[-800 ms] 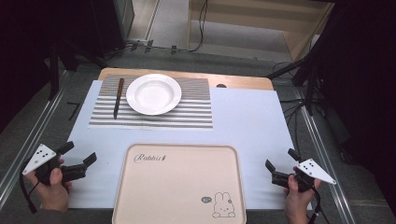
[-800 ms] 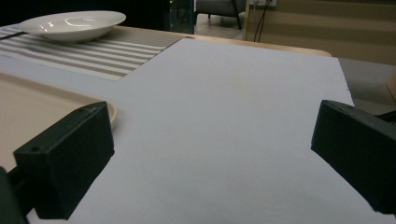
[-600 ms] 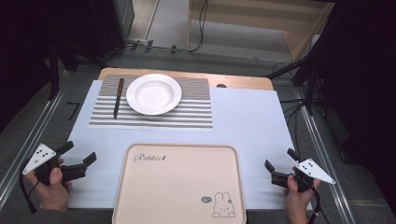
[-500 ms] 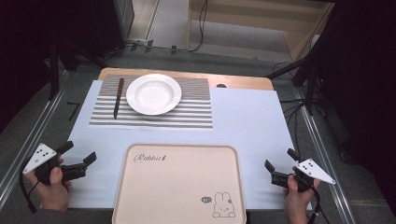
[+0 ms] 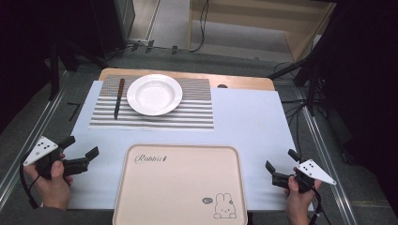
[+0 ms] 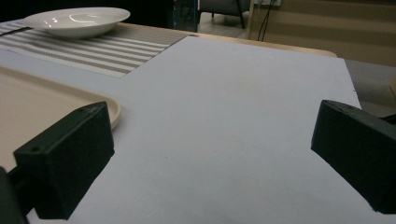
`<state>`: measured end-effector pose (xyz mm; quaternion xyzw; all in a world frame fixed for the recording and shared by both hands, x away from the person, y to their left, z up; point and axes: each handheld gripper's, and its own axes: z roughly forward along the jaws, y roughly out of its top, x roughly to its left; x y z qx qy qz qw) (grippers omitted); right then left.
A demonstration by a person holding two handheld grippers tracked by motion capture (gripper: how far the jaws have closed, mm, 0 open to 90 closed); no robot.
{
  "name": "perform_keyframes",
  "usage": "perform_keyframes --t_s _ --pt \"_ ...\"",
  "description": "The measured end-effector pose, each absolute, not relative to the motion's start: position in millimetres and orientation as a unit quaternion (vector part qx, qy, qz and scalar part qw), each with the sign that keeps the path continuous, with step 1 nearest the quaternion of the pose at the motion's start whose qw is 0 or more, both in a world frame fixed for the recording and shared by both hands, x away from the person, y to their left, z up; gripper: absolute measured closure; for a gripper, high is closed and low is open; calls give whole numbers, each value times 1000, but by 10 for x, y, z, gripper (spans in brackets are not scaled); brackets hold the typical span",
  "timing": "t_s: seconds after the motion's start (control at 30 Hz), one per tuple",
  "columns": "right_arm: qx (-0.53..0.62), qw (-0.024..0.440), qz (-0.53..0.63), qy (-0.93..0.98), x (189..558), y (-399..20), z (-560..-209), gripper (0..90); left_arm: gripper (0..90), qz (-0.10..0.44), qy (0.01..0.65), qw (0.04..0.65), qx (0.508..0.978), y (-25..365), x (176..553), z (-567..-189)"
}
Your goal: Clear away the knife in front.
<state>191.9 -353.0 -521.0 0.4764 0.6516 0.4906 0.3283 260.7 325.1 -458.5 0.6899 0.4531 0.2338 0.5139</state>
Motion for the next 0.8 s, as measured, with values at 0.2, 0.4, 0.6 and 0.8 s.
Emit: perform_keyframes --t_s 0.2,0.4,0.6,0.8 --pt "473 329 491 653 1922 -3529 -5213 0 0 238 454 516 686 3232 2667 -4491" --pt "474 328 491 653 1922 -3525 -5214 0 0 238 448 516 690 3202 2739 -4395" --pt "474 328 491 653 1923 -3525 -5215 0 0 235 443 518 693 3154 2824 -4303" --pt "473 329 492 653 1923 -3524 -5216 0 0 236 438 518 696 3071 2922 -4230"
